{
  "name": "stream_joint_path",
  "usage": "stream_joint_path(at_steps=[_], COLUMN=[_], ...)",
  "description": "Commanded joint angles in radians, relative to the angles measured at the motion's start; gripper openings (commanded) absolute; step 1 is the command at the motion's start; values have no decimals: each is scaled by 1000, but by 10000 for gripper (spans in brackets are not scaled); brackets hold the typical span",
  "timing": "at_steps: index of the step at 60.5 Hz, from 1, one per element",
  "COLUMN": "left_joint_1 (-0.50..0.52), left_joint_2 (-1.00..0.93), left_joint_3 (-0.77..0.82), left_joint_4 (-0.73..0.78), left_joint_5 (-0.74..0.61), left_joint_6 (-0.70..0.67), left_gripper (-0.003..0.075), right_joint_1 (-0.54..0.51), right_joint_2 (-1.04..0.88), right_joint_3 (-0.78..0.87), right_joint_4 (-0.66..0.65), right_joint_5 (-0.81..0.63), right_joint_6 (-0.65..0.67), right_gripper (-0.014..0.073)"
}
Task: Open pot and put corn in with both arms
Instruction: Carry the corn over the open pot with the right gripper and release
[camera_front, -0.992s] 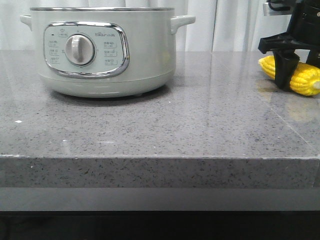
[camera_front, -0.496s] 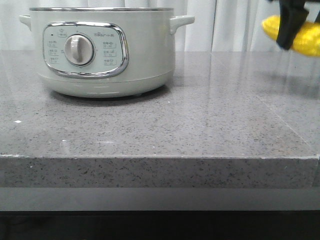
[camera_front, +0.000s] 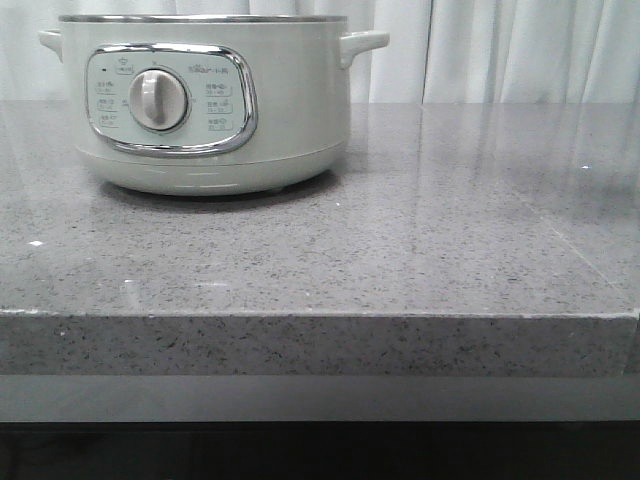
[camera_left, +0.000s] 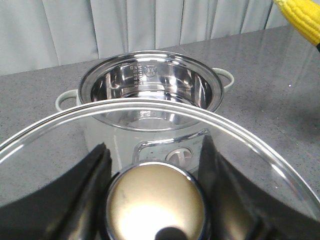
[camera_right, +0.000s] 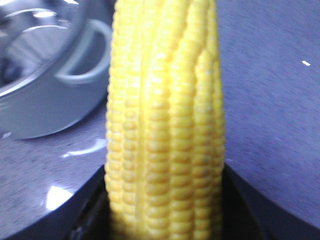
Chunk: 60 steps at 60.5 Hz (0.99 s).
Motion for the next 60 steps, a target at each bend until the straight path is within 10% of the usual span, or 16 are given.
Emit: stream_joint_path(at_steps=[1,60], left_joint_1=[-3,-3], left_joint_2=[-3,-3], left_joint_3=[-34,-34], left_joint_4=[-2,-2], left_joint_5=[-148,-148], left_joint_6=[-3,-3], left_gripper=[207,207], right_joint_1=[52,307], right_joint_2=[-43,575], right_joint_3=[-34,-644], right_joint_4=[34,59], right_joint_5=[-86,-160], right_joint_6=[-46,-97], right_gripper=[319,319])
